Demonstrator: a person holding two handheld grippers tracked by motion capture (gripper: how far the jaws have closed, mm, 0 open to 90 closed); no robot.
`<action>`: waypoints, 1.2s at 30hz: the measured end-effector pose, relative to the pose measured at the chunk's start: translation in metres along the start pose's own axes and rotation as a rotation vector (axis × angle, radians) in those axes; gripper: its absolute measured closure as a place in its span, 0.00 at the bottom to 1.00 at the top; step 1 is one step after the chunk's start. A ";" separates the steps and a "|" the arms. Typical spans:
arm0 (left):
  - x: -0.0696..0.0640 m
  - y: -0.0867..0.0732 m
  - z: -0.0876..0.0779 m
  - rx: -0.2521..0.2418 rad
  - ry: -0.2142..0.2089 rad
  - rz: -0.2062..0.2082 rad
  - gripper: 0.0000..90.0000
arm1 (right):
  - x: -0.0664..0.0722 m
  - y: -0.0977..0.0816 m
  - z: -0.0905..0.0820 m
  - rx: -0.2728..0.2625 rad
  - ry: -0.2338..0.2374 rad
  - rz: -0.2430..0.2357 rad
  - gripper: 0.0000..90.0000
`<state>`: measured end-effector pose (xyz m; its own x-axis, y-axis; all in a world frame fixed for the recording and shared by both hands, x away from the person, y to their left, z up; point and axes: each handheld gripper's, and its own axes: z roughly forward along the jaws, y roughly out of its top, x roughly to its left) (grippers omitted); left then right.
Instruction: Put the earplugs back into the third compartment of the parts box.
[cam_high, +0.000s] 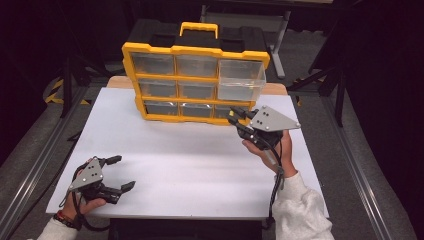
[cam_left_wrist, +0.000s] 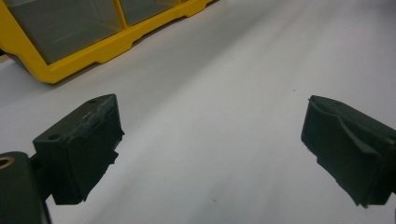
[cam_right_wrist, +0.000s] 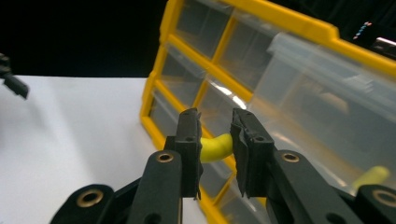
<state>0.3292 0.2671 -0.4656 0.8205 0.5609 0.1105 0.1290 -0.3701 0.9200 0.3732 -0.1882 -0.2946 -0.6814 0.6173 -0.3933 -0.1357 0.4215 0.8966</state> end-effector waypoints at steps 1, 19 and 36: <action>0.000 0.000 0.000 -0.001 0.000 0.001 0.07 | -0.006 0.006 -0.001 -0.012 -0.017 0.004 0.82; -0.001 0.000 0.001 -0.002 0.001 0.001 0.07 | -0.046 0.047 -0.006 -0.036 -0.117 -0.030 0.81; -0.001 -0.001 0.002 0.005 -0.003 -0.001 0.07 | -0.092 0.052 0.018 0.053 -0.226 0.039 0.79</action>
<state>0.3292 0.2655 -0.4669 0.8218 0.5593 0.1088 0.1325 -0.3732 0.9182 0.4423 -0.2112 -0.2152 -0.5060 0.7644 -0.3996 -0.0700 0.4253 0.9023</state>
